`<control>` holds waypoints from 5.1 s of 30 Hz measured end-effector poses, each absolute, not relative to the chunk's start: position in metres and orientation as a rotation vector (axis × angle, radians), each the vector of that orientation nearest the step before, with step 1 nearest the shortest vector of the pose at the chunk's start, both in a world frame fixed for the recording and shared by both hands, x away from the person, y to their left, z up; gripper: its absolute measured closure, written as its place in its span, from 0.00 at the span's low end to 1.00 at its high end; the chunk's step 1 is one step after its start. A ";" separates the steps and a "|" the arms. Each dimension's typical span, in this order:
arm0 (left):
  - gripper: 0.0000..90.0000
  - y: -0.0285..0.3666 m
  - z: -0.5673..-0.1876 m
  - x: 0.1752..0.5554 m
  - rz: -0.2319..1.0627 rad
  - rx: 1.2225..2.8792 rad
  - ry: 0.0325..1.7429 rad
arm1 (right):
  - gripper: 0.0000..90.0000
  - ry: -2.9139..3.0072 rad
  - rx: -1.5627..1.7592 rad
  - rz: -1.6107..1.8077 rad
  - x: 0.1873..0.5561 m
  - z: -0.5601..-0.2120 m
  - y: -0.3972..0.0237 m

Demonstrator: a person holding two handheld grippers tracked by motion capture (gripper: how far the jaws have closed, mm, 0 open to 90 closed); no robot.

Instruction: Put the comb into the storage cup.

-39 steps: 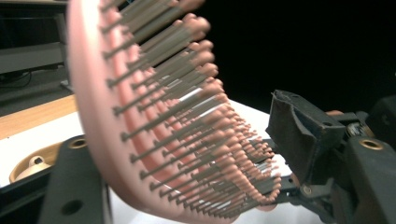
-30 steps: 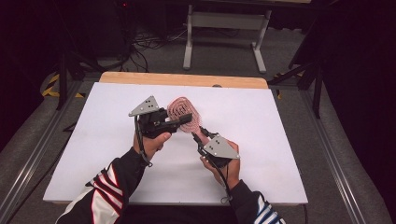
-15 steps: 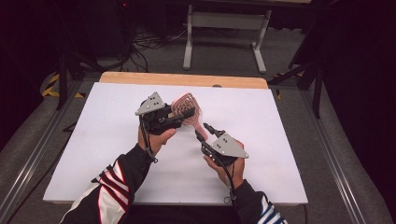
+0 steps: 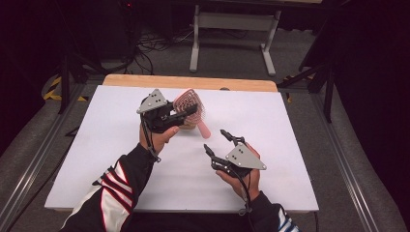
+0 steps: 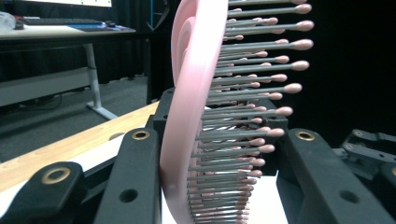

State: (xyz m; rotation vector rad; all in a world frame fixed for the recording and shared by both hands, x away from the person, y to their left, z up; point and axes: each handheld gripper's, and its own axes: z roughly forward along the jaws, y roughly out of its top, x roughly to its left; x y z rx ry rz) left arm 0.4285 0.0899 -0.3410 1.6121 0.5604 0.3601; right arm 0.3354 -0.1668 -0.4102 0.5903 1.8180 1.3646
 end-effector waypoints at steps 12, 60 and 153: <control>0.70 0.093 -0.332 0.429 0.400 1.618 0.555 | 0.29 1.871 0.601 1.333 0.322 -0.421 -0.188; 0.70 0.113 -0.299 0.467 0.543 1.627 0.639 | 0.12 1.897 0.701 1.291 0.316 -0.438 -0.207; 0.60 0.110 -0.369 0.518 0.624 1.692 0.968 | 0.13 2.015 0.693 1.280 0.321 -0.449 -0.200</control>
